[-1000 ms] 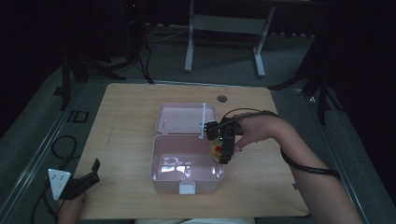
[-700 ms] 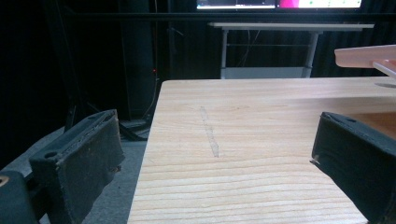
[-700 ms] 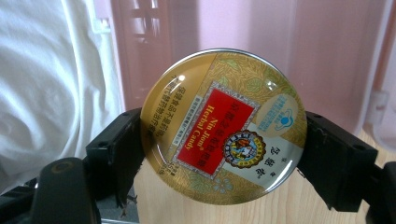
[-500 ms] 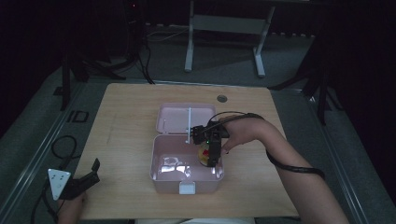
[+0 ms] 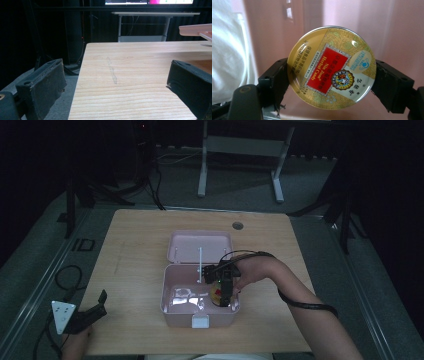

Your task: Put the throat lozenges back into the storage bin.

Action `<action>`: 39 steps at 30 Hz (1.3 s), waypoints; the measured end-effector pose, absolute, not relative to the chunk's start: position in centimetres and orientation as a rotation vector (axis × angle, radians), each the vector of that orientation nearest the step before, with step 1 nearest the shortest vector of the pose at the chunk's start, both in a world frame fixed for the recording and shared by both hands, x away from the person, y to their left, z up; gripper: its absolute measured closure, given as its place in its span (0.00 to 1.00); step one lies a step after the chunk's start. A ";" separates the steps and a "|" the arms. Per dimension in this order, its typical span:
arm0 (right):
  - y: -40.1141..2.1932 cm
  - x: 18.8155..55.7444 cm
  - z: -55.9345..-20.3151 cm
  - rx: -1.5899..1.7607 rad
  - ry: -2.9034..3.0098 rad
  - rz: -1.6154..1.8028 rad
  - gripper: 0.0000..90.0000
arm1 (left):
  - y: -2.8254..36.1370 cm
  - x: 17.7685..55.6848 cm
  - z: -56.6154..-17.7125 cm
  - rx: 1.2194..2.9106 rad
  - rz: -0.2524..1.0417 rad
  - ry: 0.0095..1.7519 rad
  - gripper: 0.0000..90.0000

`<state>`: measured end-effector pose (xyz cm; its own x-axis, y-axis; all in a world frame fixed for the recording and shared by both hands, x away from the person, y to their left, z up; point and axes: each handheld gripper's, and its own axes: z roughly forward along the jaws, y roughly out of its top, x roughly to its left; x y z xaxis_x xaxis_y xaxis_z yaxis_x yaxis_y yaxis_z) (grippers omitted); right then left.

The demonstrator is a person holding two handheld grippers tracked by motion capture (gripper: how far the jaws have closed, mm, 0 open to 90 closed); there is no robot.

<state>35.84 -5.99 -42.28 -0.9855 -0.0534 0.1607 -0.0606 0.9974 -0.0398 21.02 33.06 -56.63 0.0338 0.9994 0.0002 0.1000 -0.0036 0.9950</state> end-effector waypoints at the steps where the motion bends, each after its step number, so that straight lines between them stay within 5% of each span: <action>1: -6.0 35.8 -42.3 0.086 -2.979 0.067 0.22 | 33.1 21.0 -56.6 1.300 1.136 1.256 0.03; 21: -5.6 35.8 -47.9 0.184 -2.968 0.110 0.22 | 33.1 21.0 -56.6 1.306 1.132 1.254 0.03; 39: -5.5 36.1 -48.7 0.129 -2.990 0.153 0.16 | 33.1 21.0 -56.6 1.308 1.122 1.246 0.03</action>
